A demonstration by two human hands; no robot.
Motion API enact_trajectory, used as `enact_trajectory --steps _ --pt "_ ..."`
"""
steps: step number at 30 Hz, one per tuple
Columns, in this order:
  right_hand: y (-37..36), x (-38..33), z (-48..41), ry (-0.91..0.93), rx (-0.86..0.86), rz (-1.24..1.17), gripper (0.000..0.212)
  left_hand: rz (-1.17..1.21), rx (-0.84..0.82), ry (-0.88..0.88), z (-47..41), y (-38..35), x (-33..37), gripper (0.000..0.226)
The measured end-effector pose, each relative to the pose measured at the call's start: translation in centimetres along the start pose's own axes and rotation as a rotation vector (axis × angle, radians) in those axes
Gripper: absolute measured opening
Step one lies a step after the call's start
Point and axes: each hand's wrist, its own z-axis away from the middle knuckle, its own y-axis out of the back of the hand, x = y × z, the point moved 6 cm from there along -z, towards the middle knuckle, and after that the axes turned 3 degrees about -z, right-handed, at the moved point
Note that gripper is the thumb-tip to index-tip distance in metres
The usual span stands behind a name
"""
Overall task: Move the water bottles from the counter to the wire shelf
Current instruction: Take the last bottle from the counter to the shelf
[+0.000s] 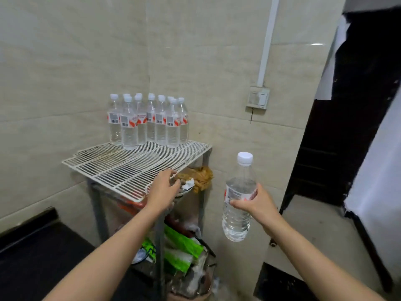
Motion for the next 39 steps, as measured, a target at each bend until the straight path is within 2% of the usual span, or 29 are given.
enact_trajectory --steps 6,8,12,17,21,26,32,39 --pt "-1.0 -1.4 -11.5 0.021 -0.015 -0.006 0.055 -0.05 0.087 0.039 -10.6 -1.0 -1.2 0.039" --pt "-2.1 -1.9 -14.6 0.042 -0.041 -0.01 0.06 -0.069 0.114 0.07 -12.3 -0.5 -2.1 0.038" --pt "-5.8 -3.9 -20.5 0.117 -0.14 -0.08 0.049 -0.138 0.177 0.136 -14.4 1.1 -4.6 0.039" --pt "-12.1 -8.0 -27.1 0.245 -0.264 -0.198 0.051 -0.244 0.268 0.276 -14.4 4.0 -7.5 0.04" --pt "-20.3 -10.0 -31.8 0.261 -0.45 -0.225 0.049 -0.32 0.417 0.432 -13.5 6.7 -9.3 0.038" --pt "-28.5 -10.6 -35.8 0.272 -0.535 -0.181 0.063 -0.389 0.58 0.627 -10.9 7.2 -9.4 0.037" --pt "-31.9 -10.9 -39.2 0.248 -0.473 -0.142 0.077 -0.499 0.632 0.79 -9.0 4.0 -7.5 0.04" --pt "-32.0 -8.6 -40.2 0.232 -0.558 -0.071 0.068 -0.645 0.642 0.861 -8.5 -0.4 -5.5 0.041"
